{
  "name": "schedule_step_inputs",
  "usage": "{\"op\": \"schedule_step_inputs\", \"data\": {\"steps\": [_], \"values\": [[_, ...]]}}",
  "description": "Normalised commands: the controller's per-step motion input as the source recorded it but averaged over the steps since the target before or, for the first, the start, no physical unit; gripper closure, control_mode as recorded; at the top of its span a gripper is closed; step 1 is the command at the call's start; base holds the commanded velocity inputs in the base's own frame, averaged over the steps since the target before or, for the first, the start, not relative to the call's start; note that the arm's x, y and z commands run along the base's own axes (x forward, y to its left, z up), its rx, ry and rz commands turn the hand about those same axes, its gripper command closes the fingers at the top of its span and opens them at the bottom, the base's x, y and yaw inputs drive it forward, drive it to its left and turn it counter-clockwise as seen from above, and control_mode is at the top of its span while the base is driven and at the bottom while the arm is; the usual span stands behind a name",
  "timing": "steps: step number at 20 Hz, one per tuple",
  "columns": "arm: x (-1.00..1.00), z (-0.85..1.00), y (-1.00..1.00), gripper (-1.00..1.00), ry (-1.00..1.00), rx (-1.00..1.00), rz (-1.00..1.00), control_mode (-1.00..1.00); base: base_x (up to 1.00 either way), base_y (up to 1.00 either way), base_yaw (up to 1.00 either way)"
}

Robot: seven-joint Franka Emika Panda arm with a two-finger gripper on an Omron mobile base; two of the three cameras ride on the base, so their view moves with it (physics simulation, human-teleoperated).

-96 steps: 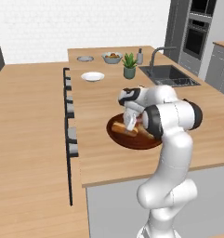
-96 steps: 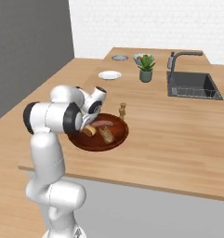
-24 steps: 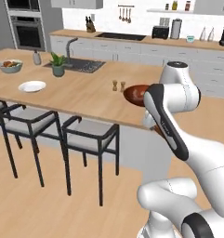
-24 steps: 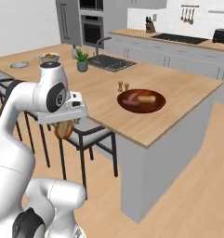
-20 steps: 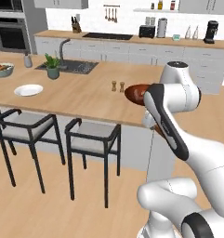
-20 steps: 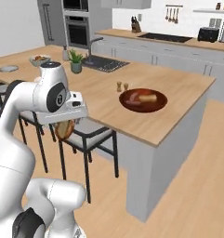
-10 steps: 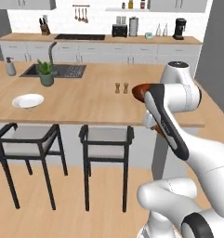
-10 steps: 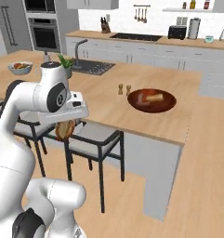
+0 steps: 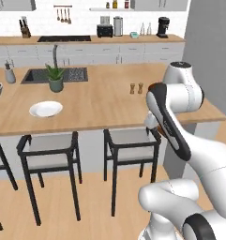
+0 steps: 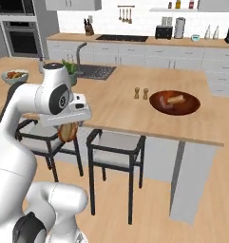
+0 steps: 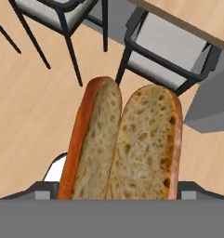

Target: Place one bun and one sausage from the bowl on each plate.

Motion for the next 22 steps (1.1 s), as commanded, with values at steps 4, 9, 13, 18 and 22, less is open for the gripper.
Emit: {"op": "schedule_step_inputs", "data": {"steps": [4,9,13,18,22], "values": [[0.0,0.0,0.0,1.0,0.0,0.0,0.0,1.0,-0.21,1.0,-0.24],[0.0,0.0,0.0,1.0,0.0,0.0,0.0,1.0,-0.04,1.0,-0.19],[0.0,0.0,0.0,1.0,0.0,0.0,0.0,1.0,0.03,1.0,-0.13],[0.0,0.0,0.0,1.0,0.0,0.0,0.0,1.0,0.38,0.99,-0.13],[0.0,0.0,0.0,1.0,0.0,0.0,0.0,1.0,0.94,0.6,-0.18]]}}
